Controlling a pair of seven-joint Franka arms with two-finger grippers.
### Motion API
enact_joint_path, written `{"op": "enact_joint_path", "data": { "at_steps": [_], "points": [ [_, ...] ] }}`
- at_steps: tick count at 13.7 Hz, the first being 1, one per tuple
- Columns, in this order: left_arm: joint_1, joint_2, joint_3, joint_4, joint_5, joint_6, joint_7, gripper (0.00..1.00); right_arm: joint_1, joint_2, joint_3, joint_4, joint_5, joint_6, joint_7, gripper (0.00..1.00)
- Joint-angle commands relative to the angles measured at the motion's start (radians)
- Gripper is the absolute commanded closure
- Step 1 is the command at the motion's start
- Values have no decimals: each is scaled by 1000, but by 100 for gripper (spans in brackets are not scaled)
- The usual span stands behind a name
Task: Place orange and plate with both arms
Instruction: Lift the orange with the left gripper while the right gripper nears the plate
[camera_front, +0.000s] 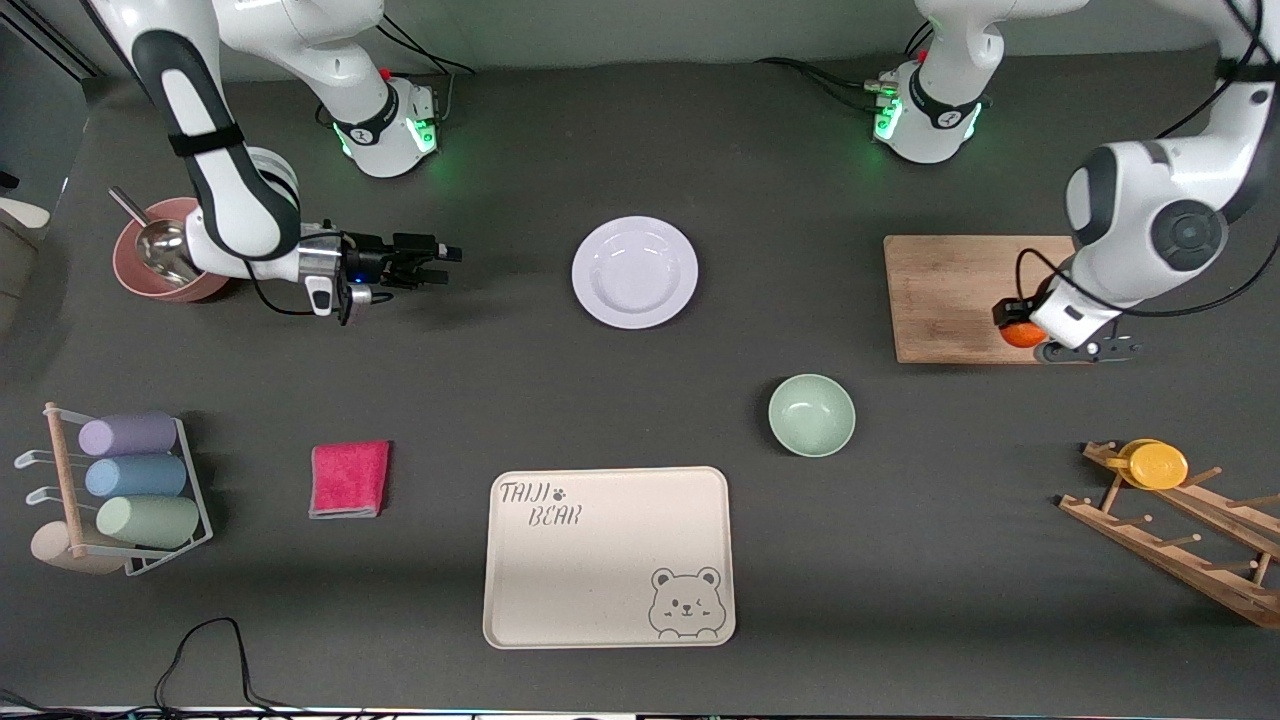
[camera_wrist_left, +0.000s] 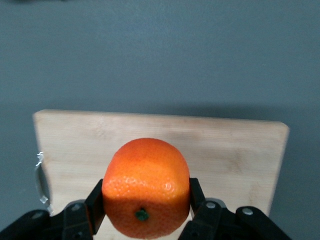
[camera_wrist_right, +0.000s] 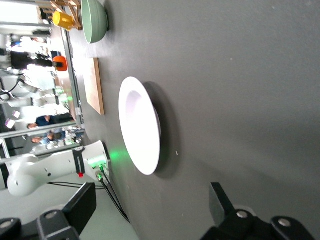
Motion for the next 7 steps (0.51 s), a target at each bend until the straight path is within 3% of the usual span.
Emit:
{"op": "enact_joint_path", "data": {
  "at_steps": [1, 5, 7],
  "points": [
    [-6, -70, -33, 200, -1, -306, -17, 100, 5, 93, -3, 13, 100, -45, -74, 0],
    [-9, -53, -80, 556, -35, -682, -18, 100, 6, 187, -3, 15, 157, -54, -178, 0],
    [-12, -52, -123, 614, -64, -727, -49, 100, 6, 198, -3, 15, 162, -55, -186, 0]
  ]
}}
